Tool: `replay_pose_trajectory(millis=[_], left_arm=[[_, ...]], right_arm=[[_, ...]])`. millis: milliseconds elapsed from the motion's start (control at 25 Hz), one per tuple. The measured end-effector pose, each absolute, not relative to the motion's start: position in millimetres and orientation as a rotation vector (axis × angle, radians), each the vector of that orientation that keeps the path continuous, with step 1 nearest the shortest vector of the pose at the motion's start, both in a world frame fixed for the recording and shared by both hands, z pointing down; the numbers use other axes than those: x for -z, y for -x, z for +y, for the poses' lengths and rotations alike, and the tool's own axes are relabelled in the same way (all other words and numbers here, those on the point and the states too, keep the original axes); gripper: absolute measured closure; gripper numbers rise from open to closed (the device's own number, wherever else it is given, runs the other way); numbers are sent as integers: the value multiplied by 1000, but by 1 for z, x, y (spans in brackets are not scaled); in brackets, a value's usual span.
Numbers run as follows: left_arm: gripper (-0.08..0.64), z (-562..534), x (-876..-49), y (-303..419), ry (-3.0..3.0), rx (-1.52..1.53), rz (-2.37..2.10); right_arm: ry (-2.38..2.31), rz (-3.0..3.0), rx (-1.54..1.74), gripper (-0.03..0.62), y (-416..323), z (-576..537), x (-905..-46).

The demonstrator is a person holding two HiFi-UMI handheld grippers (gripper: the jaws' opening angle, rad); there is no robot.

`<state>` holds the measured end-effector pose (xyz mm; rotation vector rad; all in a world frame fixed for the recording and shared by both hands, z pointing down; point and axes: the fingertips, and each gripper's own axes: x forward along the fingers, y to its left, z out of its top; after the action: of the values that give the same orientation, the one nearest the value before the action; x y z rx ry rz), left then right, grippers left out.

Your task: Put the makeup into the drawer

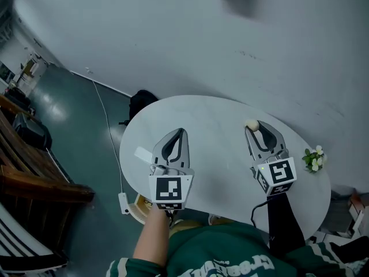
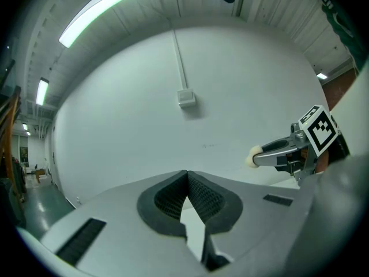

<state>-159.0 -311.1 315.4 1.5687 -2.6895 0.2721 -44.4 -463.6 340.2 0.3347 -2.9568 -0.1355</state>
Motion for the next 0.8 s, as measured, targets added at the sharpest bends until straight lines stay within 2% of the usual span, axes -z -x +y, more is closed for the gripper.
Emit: replay_pose_trajectory(millis=[240, 800], left_arm=[[561, -297, -292, 148, -1587, -181, -2766], [561, -183, -292, 171, -1359, -204, -2907]], right_arm=[[-300, -3056, 252, 466, 34, -433, -293], [-13, -3079, 289, 463, 88, -322, -298]])
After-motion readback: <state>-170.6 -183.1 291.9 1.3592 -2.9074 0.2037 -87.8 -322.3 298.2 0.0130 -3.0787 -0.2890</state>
